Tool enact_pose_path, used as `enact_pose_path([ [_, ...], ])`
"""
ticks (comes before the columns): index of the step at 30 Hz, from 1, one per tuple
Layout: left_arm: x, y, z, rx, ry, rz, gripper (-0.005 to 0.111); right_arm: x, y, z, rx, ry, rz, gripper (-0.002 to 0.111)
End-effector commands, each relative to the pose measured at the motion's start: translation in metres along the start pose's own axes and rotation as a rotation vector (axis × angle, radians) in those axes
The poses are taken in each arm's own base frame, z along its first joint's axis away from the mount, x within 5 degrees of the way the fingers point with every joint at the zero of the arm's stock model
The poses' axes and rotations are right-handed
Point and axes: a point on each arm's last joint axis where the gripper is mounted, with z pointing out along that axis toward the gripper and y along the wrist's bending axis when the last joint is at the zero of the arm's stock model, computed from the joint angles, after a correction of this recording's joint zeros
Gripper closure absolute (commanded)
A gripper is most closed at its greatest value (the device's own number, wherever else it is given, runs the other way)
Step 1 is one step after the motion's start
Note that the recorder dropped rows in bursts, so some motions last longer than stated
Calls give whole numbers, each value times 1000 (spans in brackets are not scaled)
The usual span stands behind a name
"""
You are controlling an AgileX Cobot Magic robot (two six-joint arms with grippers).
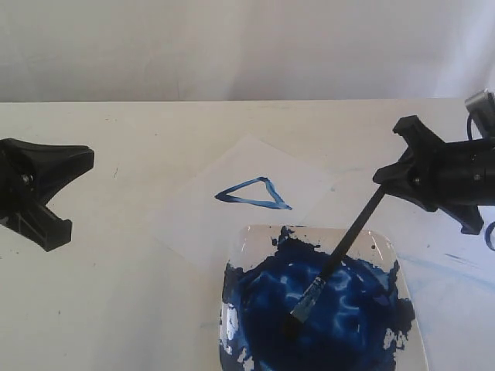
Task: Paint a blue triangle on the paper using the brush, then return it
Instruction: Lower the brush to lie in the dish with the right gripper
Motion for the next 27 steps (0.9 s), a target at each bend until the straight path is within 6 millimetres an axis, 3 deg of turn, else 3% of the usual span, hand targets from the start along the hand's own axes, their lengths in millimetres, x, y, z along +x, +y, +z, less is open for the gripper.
enact_pose_path([
  [1,1,-2,0,16,-5,2,107,0,-11,13,23,32,43,108],
  [7,1,-2,0,17,-7,0,107,0,-26,28,49,58,93,108],
  [18,-1,-4,0,33,-22,-2,107,-2,-30,29,88,29,77,108],
  [27,-1,-4,0,33,-23,-6,107,-1,-44,39,137,36,221,108],
])
